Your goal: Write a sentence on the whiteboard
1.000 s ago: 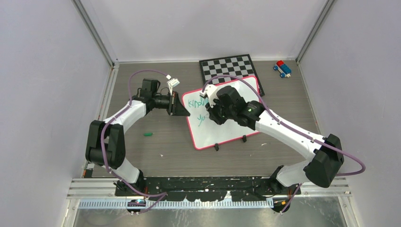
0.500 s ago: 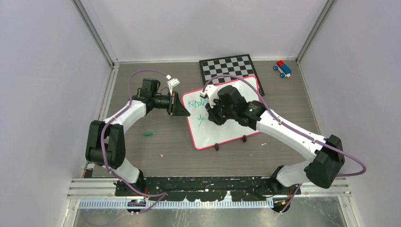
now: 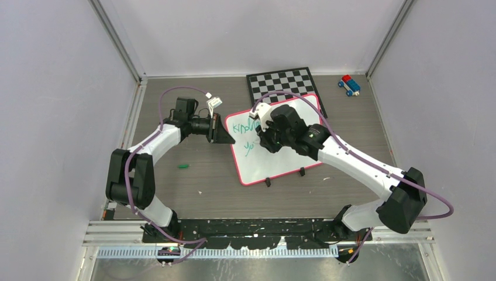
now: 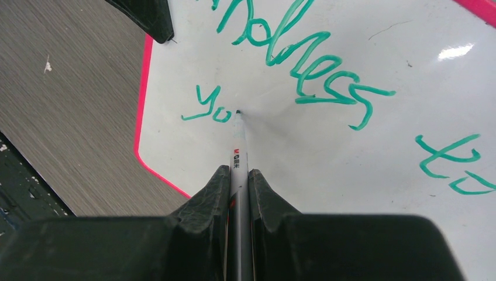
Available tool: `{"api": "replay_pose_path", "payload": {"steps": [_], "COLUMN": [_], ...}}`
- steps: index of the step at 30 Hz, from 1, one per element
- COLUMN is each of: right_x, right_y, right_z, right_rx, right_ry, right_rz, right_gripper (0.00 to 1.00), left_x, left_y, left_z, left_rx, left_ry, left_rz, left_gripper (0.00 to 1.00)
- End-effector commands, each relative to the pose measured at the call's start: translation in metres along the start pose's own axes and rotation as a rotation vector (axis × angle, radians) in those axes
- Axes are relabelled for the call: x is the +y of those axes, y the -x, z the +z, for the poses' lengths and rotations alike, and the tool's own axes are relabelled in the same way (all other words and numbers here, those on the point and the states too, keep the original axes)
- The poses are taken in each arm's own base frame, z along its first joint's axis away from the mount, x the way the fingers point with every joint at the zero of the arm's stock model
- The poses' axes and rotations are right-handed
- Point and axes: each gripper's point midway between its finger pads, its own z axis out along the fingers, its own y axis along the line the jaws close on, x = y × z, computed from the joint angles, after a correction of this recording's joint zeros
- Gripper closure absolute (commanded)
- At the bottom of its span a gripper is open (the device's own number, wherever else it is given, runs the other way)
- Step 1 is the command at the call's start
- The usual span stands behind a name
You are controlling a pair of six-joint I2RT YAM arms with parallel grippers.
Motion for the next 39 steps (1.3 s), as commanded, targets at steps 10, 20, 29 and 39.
{"api": "replay_pose_path", "payload": {"steps": [10,20,29,39], "right_x": [-0.003,-0.004,-0.023,-0.027], "right_y": [-0.006,-0.018,0.008,0.015], "right_z": [-0.002,-0.003,-0.012,-0.008], "right_rx": [0.01,0.048,-0.015,-0.031], "right_ry": [-0.015,-0.017,-0.081,-0.103], "right_rz": [0.005,-0.018,-0.001,0.01], "right_gripper": [1.0,1.0,1.0,1.0], "left_x": [-0.002,-0.002,-0.001,-0.002], "left_y": [0.005,0.006,0.007,0.006], "left_z": [0.004,0.004,0.004,0.004], "left_rx": [0.005,0.004,0.005,0.008], "left_ry": [-0.005,-0.005,-0.007,-0.007], "left_rz": [0.014,0.016,0.014,0.019], "left_gripper": [1.0,1.0,1.0,1.0]}}
